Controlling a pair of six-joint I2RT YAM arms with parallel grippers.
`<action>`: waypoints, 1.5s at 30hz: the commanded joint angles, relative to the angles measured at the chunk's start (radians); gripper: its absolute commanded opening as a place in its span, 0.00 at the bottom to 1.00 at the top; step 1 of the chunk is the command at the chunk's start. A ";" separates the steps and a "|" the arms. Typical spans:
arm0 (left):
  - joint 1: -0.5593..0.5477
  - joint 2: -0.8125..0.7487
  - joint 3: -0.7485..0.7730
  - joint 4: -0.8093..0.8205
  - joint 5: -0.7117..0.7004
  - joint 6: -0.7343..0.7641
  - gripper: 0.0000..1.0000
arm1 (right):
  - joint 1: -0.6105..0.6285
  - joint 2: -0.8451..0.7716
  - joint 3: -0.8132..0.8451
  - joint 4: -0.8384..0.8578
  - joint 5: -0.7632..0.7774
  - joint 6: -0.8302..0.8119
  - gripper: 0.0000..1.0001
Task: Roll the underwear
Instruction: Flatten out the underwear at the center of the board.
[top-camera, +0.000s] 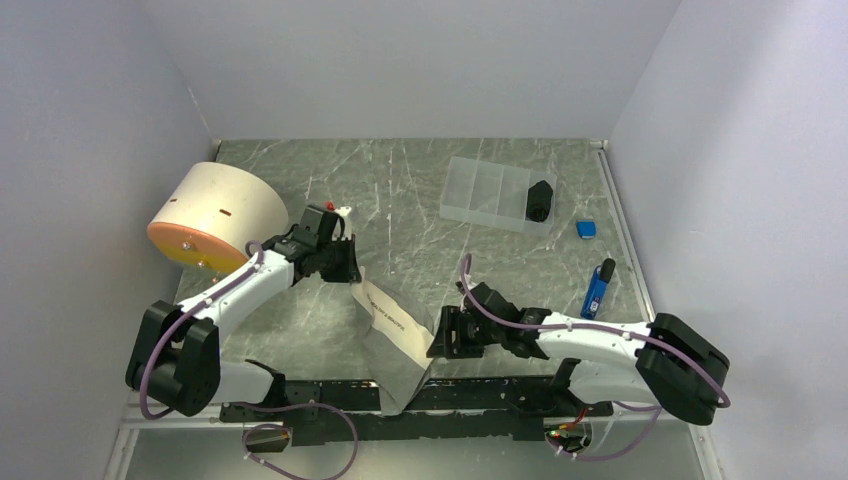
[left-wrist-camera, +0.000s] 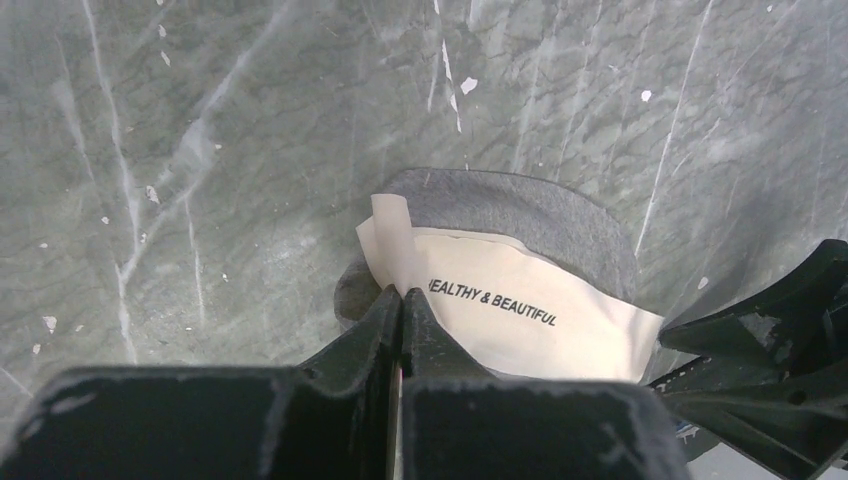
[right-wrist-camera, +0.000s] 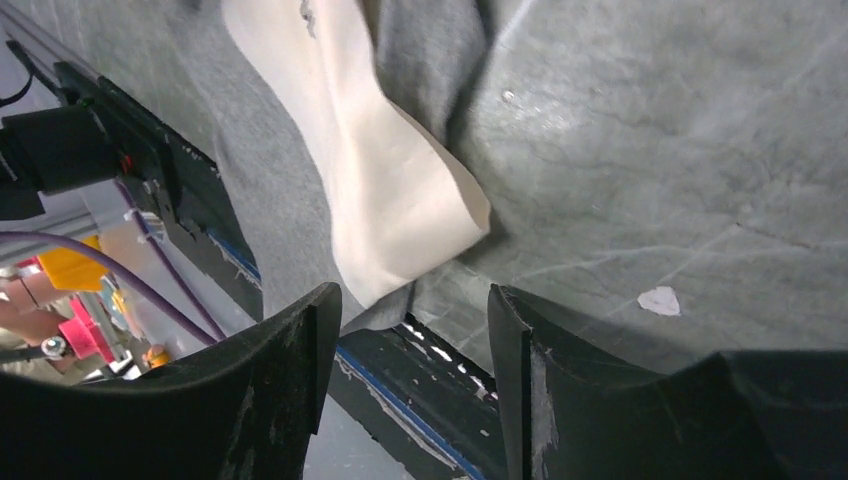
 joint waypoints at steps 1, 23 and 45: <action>0.009 -0.020 0.009 0.016 0.017 0.047 0.05 | 0.027 0.003 -0.061 0.066 0.070 0.135 0.59; 0.021 -0.079 0.002 -0.001 0.014 0.057 0.05 | 0.017 -0.082 -0.062 0.204 0.218 0.141 0.00; 0.028 -0.644 0.408 -0.475 0.010 0.033 0.05 | 0.018 -0.638 0.439 -0.303 -0.258 -0.264 0.00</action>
